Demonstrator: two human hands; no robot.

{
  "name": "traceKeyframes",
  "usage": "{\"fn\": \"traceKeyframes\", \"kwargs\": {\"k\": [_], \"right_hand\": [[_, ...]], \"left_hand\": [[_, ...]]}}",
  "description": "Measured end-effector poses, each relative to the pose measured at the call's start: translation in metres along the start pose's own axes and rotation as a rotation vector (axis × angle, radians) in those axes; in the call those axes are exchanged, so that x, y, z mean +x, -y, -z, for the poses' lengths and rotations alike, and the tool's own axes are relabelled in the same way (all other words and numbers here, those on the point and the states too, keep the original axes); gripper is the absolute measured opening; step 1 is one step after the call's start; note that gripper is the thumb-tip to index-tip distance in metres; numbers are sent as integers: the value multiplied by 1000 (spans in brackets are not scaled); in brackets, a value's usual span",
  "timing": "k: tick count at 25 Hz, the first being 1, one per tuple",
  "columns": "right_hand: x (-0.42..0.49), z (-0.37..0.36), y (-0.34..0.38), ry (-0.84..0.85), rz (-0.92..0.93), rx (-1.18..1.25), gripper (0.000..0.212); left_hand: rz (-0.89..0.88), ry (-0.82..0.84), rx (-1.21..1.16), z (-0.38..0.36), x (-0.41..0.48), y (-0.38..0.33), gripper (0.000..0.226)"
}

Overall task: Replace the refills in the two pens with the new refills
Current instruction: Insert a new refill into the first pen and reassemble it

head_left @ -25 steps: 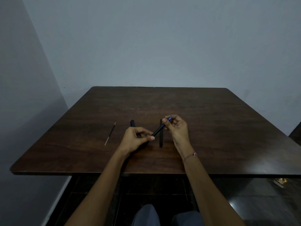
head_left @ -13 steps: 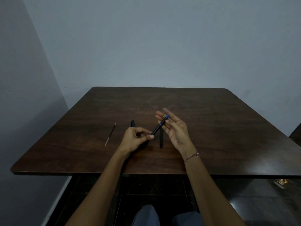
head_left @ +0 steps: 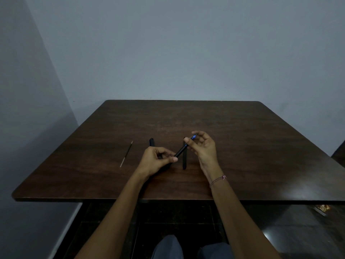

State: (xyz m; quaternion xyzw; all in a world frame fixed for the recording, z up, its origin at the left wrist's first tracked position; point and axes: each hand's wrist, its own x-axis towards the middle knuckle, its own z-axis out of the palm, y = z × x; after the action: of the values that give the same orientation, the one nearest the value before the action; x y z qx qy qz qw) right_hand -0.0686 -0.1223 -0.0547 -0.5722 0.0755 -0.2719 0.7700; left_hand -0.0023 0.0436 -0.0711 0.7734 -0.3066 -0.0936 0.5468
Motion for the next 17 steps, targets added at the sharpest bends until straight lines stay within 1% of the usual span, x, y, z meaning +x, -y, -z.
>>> {"fn": "traceKeyframes", "kwargs": {"k": [2, 4, 6, 12, 17], "right_hand": [[0, -1, 0, 58, -8, 63, 37], [1, 0, 1, 101, -75, 264, 37], [3, 2, 2, 131, -121, 377, 39], [2, 1, 2, 216, -175, 364, 53], [2, 4, 1, 246, -158, 325, 49]], "left_hand": [[-2, -2, -4, 0, 0, -1, 11], [2, -18, -11, -1, 0, -1, 11], [12, -21, -15, -1, 0, 0, 11], [9, -31, -14, 1, 2, 3, 12], [21, -30, -23, 1, 2, 3, 12]]}}
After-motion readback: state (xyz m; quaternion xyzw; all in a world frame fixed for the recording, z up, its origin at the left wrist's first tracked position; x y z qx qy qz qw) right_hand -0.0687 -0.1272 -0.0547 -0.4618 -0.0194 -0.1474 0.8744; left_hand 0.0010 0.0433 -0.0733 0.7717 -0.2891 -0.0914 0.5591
